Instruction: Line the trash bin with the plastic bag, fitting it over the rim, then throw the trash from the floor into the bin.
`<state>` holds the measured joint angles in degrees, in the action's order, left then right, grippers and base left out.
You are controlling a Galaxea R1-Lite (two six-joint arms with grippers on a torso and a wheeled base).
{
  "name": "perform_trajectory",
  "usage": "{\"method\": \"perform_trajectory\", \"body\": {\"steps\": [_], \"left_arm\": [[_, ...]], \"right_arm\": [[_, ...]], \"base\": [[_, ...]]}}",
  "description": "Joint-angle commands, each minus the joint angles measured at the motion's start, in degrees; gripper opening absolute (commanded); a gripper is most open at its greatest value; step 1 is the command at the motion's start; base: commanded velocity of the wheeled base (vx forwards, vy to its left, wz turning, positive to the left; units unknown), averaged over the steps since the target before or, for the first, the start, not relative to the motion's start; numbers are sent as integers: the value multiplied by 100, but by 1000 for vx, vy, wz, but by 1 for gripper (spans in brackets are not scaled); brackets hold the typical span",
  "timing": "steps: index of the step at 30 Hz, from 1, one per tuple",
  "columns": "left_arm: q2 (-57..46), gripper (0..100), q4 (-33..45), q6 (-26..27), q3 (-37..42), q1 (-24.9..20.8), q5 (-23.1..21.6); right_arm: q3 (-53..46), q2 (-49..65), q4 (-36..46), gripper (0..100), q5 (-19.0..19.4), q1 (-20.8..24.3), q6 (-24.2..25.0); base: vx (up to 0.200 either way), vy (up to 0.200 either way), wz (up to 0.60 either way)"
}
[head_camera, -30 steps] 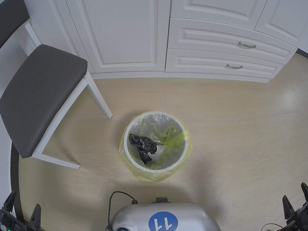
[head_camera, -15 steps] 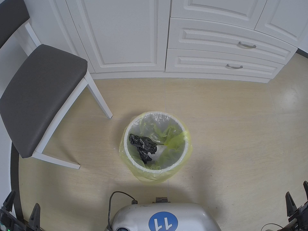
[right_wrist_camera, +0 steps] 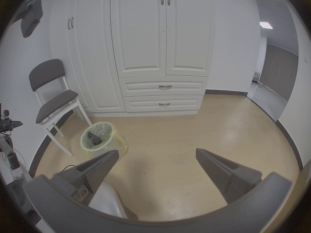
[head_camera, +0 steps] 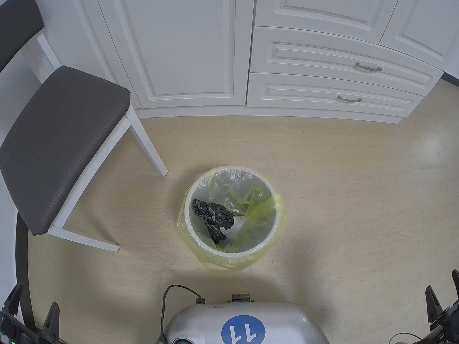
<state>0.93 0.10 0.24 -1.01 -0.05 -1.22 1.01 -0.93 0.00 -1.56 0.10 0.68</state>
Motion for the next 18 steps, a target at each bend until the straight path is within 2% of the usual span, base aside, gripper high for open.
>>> {"method": "perform_trajectory", "body": {"steps": [1,18], "left_arm": [[-93,100,-1,2,101,5,-1],[-93,100,-1,2,101,-4,-1]], "right_arm": [[-101,93,0,100,-2,8,2],[-101,93,-9,100,-2,8,11]], "base": [[0,0,0],[0,0,0]]}}
